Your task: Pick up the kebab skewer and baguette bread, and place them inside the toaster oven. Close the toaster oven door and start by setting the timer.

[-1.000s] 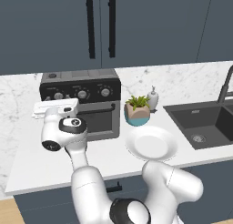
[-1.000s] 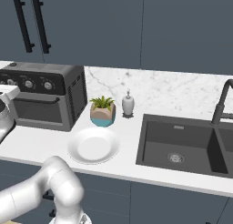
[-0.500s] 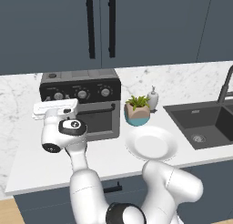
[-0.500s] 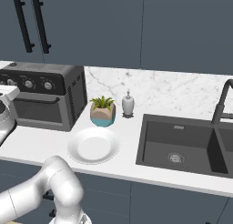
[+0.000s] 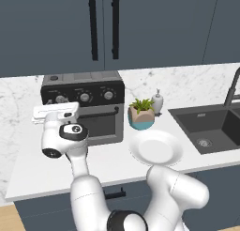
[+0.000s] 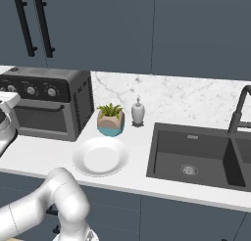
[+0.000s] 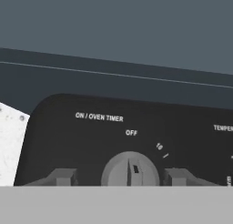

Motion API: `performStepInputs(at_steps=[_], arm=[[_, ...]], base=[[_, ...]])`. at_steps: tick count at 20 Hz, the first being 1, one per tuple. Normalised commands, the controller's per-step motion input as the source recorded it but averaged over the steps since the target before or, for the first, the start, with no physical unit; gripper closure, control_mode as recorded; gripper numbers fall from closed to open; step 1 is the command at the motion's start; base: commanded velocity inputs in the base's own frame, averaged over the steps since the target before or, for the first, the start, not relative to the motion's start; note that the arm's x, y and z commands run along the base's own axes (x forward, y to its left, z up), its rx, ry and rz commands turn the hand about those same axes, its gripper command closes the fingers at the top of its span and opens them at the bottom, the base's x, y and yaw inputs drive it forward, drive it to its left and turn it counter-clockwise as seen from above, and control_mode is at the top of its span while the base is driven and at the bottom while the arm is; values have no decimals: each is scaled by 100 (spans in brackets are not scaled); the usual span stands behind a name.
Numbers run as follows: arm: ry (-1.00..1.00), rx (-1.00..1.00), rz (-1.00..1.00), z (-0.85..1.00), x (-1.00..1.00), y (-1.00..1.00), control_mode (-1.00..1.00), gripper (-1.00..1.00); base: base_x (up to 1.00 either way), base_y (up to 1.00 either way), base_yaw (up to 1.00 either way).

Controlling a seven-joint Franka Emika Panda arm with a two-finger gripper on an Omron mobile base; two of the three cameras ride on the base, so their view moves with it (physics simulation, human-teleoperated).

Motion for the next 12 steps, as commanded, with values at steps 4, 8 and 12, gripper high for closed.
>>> performStepInputs(at_steps=[4,8,12], arm=[[0,0,-3,0,14,-4,-100,100],[0,1,-4,0,16,-5,-100,100],[0,4,-4,0,10,-5,-100,100]], base=[[0,0,0],[0,0,0],[0,0,0]])
